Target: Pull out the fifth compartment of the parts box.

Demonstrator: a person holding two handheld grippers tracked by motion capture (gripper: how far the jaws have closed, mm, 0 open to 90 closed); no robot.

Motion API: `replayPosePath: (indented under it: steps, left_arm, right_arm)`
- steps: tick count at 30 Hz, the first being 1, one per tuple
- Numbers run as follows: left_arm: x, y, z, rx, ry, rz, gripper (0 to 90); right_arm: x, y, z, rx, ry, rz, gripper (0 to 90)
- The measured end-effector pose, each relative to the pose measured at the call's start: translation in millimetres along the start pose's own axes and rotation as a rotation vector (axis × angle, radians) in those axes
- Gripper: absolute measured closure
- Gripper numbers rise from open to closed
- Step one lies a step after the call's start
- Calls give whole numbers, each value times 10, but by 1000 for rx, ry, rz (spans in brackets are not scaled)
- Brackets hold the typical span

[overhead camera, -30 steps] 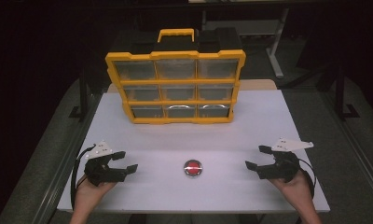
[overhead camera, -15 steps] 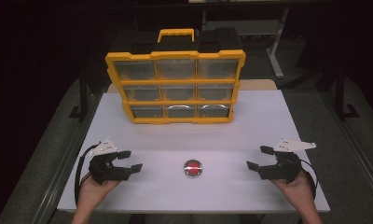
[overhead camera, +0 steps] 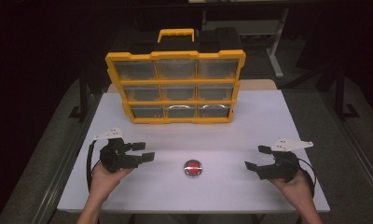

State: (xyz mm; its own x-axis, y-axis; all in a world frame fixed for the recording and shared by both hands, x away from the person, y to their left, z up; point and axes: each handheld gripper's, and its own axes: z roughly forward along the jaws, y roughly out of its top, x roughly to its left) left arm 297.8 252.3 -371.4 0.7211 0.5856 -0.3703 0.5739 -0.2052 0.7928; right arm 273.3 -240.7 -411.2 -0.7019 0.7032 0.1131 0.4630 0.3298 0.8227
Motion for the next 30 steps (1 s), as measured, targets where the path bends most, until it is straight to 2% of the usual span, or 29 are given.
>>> replayPosePath:
  steps: [1, 3, 5, 6, 8, 10, 12, 16, 18, 20, 23, 24, 27, 30]
  left_arm:
    - [0, 38, 20, -7, -22, -9, 351]
    - [0, 155, 88, 3, -23, 0, 334]
    - [4, 194, 105, -1, -31, -7, 329]
    - [20, 269, 138, -17, -51, -25, 332]
    - [35, 341, 178, -45, -66, -46, 333]
    - [50, 375, 191, -53, -65, -49, 338]
    - [70, 437, 225, -77, -65, -69, 343]
    - [144, 547, 285, -138, -81, -128, 357]
    - [184, 638, 319, -178, -57, -151, 377]
    - [203, 668, 337, -195, -50, -160, 385]
    - [253, 764, 408, -226, -41, -210, 403]
    - [288, 821, 468, -248, -40, -250, 415]
    - [326, 882, 539, -264, -37, -274, 434]
    - [371, 986, 660, -305, -26, -331, 469]
  right_arm:
    - [-2, 1, -2, -1, 1, 0, 163]
    - [-9, 5, -13, -3, 2, 1, 164]
    - [-13, 6, -22, -4, 0, 1, 164]
    - [-27, 4, -30, -10, -1, 6, 164]
    - [-40, -1, -26, -8, 1, 13, 164]
    - [-46, -3, -18, -6, 1, 11, 163]
    - [-46, -5, -14, -3, 1, 12, 163]
    - [-49, -10, -8, 0, 4, 9, 162]
    - [-50, -13, -11, -2, 0, 8, 161]
    - [-54, -14, -12, -2, -1, 10, 160]
    - [-62, -14, -5, -3, -2, 15, 160]
    - [-67, -16, 0, -2, -1, 13, 160]
    - [-69, -19, 7, -2, -1, 13, 160]
    - [-70, -22, 8, 0, 2, 12, 160]
